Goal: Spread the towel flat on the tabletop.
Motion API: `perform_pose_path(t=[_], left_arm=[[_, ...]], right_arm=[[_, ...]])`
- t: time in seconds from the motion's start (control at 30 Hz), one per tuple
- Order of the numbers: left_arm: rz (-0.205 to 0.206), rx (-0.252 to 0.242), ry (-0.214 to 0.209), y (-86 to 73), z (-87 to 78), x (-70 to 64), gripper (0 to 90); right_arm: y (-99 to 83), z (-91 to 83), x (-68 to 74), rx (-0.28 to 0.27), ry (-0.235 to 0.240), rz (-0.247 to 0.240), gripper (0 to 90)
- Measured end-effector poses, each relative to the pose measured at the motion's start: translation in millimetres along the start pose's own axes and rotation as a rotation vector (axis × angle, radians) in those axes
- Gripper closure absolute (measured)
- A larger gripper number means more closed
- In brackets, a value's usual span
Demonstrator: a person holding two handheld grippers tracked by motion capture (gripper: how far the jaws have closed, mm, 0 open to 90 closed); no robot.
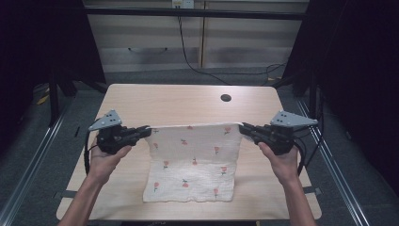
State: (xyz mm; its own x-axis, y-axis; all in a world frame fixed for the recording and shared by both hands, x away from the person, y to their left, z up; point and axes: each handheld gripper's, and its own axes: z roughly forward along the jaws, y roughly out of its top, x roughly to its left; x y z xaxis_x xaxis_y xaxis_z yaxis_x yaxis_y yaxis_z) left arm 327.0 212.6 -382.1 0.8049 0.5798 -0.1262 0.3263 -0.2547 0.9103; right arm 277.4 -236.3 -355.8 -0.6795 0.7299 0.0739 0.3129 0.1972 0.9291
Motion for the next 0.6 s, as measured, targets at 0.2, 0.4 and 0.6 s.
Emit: perform_pose_path(t=[0.2, 0.4, 0.6], left_arm=[[-0.037, 0.091, 0.022, -21.6, 25.1, 19.9, 84.7], [-0.074, 0.119, 0.036, -32.6, 36.8, 33.5, 85.0], [-0.094, 0.154, 0.050, -47.3, 49.7, 48.6, 84.0]], right_arm=[[-24.4, 32.8, -17.9, 0.106, -0.024, 0.028, 85.8], [-42.6, 62.4, -31.2, 0.176, -0.016, 0.047, 85.5], [-53.8, 86.2, -42.1, 0.200, -0.029, 0.078, 85.2]])
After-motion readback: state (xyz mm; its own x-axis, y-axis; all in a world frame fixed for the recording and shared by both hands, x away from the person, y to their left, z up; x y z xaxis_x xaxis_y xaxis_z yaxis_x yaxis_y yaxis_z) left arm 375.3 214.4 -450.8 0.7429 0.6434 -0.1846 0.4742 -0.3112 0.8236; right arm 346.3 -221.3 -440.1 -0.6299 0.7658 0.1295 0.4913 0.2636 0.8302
